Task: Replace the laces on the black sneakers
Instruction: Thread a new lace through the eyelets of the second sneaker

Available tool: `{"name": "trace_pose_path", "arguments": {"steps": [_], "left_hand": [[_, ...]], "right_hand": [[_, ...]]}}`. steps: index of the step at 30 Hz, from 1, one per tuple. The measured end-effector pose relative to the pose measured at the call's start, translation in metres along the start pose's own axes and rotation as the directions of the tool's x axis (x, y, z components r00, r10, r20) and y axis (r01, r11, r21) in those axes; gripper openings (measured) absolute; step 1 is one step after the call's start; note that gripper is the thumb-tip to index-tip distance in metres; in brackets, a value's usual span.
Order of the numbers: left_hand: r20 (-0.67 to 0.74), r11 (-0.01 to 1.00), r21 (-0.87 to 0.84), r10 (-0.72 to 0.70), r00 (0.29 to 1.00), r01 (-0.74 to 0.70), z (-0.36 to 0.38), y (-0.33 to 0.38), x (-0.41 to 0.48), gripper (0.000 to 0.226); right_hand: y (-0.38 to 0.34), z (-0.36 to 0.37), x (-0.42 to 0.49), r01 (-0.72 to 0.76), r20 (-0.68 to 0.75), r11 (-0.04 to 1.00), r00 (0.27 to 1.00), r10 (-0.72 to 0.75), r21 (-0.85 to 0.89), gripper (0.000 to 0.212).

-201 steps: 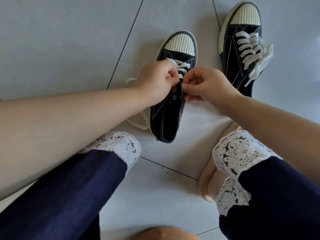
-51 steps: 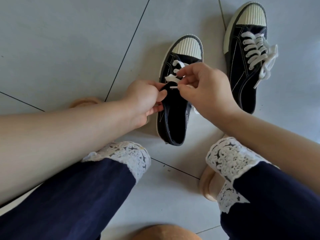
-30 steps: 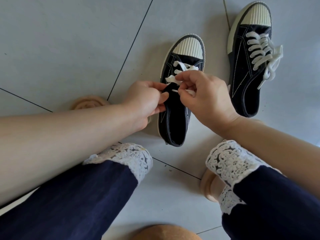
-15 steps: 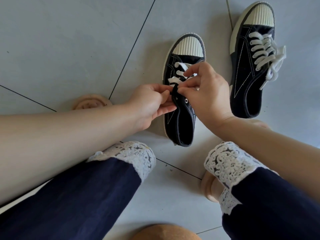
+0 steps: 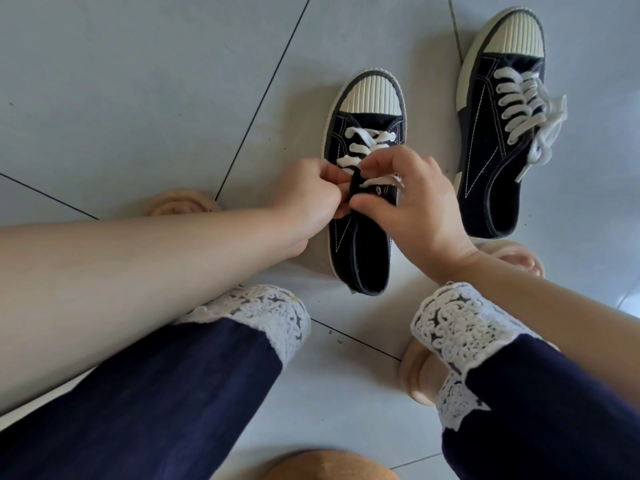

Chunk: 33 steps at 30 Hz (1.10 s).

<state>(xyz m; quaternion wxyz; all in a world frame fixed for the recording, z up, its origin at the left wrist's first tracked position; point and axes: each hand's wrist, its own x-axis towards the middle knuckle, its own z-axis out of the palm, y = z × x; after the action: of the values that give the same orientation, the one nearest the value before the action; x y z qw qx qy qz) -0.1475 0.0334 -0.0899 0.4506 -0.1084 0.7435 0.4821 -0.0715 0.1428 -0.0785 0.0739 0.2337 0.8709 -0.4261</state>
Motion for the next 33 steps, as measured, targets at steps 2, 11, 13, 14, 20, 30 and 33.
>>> {"name": "trace_pose_path", "arguments": {"steps": [2,11,13,14,20,30,33], "left_hand": [[-0.008,0.997,0.058,0.048,0.999,-0.047,0.000,-0.002,0.001,0.026],[0.074,0.955,0.267,0.113,0.991,-0.129,-0.002,-0.002,0.007,0.014],[0.107,0.889,0.416,0.161,0.981,-0.191,-0.003,0.000,0.009,0.008],[0.117,0.839,0.496,0.187,0.975,-0.221,-0.003,0.001,0.009,0.008],[0.177,0.607,0.726,0.290,0.941,-0.323,-0.011,0.001,0.008,0.013],[-0.079,0.926,0.295,0.267,0.960,-0.234,-0.089,-0.010,-0.010,0.029],[0.124,0.931,-0.334,0.200,0.972,-0.149,-0.061,0.020,-0.010,0.026]], "right_hand": [[0.003,0.002,-0.005,0.113,0.065,0.984,0.992,-0.105,-0.139,0.042],[0.007,0.006,-0.003,0.149,0.077,0.969,0.988,-0.136,-0.198,0.051],[0.006,0.006,-0.003,0.156,0.084,0.964,0.986,-0.141,-0.216,0.051],[0.005,0.006,-0.004,0.170,0.077,0.956,0.985,-0.155,-0.241,0.049],[0.005,0.004,-0.001,0.222,0.011,0.882,0.971,-0.239,-0.416,0.037],[0.015,0.001,-0.002,0.229,0.007,0.905,0.970,-0.242,-0.358,0.035],[0.017,0.002,-0.003,0.194,-0.001,0.932,0.979,-0.204,-0.306,0.041]]}}
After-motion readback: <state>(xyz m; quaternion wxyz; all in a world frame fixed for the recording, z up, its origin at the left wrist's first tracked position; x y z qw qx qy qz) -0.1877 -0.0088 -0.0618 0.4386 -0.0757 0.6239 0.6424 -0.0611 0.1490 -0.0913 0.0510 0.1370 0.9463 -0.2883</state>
